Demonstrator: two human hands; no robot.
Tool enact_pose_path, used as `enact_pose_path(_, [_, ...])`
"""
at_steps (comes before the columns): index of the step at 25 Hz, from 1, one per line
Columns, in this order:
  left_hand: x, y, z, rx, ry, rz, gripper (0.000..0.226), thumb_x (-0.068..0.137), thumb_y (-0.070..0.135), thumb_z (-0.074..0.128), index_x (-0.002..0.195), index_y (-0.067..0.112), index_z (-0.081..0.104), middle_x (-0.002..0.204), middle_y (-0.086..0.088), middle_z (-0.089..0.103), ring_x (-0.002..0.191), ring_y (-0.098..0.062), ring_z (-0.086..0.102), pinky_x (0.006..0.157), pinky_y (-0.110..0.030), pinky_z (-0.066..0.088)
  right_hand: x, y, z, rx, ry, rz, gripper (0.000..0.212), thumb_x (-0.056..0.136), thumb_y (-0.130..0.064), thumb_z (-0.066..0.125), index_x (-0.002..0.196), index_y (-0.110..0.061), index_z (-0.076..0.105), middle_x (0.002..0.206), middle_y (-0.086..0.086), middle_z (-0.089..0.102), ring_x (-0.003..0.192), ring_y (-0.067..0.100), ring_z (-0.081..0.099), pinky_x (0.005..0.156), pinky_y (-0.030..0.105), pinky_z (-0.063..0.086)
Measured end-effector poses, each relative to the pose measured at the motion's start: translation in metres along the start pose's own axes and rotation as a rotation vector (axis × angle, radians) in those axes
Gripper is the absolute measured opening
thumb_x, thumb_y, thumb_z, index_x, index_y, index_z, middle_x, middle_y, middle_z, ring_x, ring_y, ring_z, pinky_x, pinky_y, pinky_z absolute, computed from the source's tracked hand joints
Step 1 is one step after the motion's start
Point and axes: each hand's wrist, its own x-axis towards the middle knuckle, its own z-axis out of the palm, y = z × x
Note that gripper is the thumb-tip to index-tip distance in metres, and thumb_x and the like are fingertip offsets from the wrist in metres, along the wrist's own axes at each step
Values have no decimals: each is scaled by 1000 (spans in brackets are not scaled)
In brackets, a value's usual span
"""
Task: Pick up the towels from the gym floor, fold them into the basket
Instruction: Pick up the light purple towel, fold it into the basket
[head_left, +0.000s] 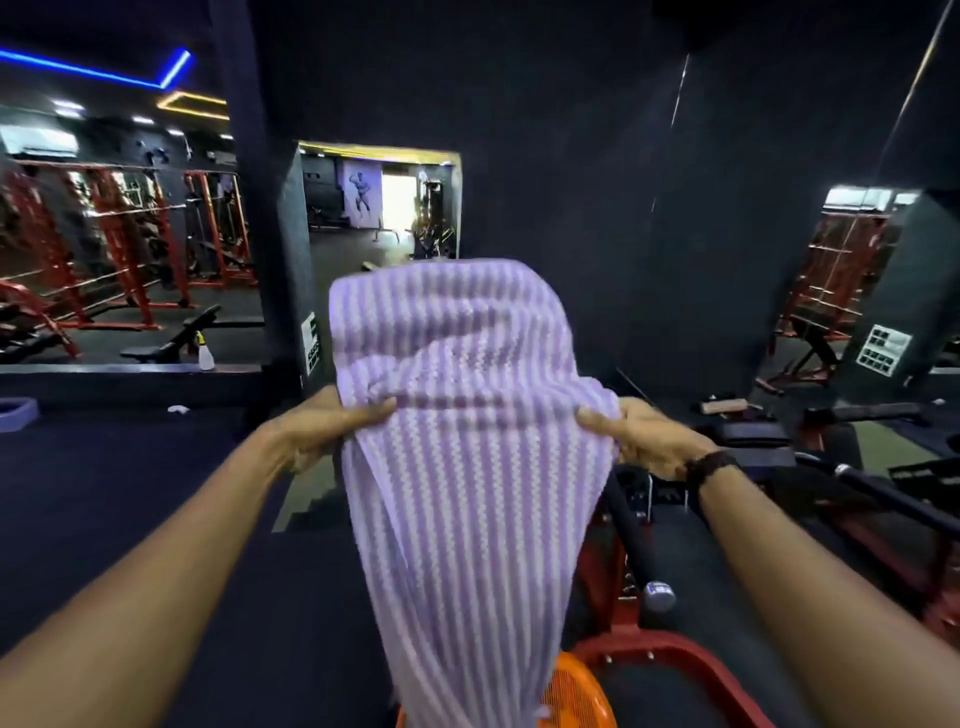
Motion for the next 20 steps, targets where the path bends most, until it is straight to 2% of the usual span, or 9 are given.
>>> enact_pose_path(2, [0,-8,-16,61,55,-52,88,43,59,88,112,9,66,105,-6,72,93,-19,67,75,-30,53,-3,2,-4,49,38,-8,103,36,-54,94,120,-3,63,108,10,72,96,21,69,79,34,58])
enact_pose_path(5, [3,-3,-20,166,-64,-131,49,78,37,75,108,0,67,100,-15,70,93,-25,62,76,-31,53,-5,-14,-10,-71,-29,12,95,37,-50,95,113,-1,66,108,14,72,99,26,68,90,42,53])
enact_pose_path(7, [7,15,-8,-126,35,7,21,87,23,67,98,6,71,94,-9,73,90,-22,66,75,-28,55,-6,-32,-19,60,33,-138,92,39,-51,93,112,-4,65,105,10,73,93,22,70,76,35,59])
enact_pose_path(9, [11,32,7,-263,32,101,23,81,21,73,103,13,69,98,-6,73,90,-18,69,80,-31,56,-6,-41,-21,144,-17,-187,84,53,-44,90,122,-9,59,115,7,70,102,22,68,78,33,58])
enact_pose_path(10, [12,28,17,-127,7,69,34,77,21,78,108,14,66,100,-4,73,90,-15,70,80,-30,56,-8,-36,-15,96,-56,-144,80,58,-37,89,126,-10,57,120,6,68,108,22,66,84,36,57])
enact_pose_path(12, [15,8,27,155,66,1,35,78,18,79,110,12,66,94,-1,73,74,-6,67,63,-19,52,-5,-15,-8,28,-25,-99,80,55,-34,91,124,-8,60,120,8,68,110,24,65,92,42,54])
enact_pose_path(14, [18,-7,22,20,228,-11,29,86,18,69,110,2,66,93,-10,71,69,-11,62,50,-19,48,-4,-4,-9,95,126,-126,83,44,-40,94,114,-5,65,111,12,71,100,23,69,83,37,57])
enact_pose_path(17, [15,-13,13,-47,204,-107,20,93,21,59,102,5,66,88,-9,68,71,-16,62,59,-26,51,-13,-2,-12,152,170,-94,57,66,-25,82,114,0,65,97,9,75,85,17,72,65,27,57])
enact_pose_path(20, [16,-2,16,-21,148,-81,15,94,20,56,99,8,65,84,-6,66,68,-13,59,60,-24,52,-13,-9,-18,56,123,-79,55,66,-30,84,111,-4,68,103,12,73,89,19,71,74,31,59])
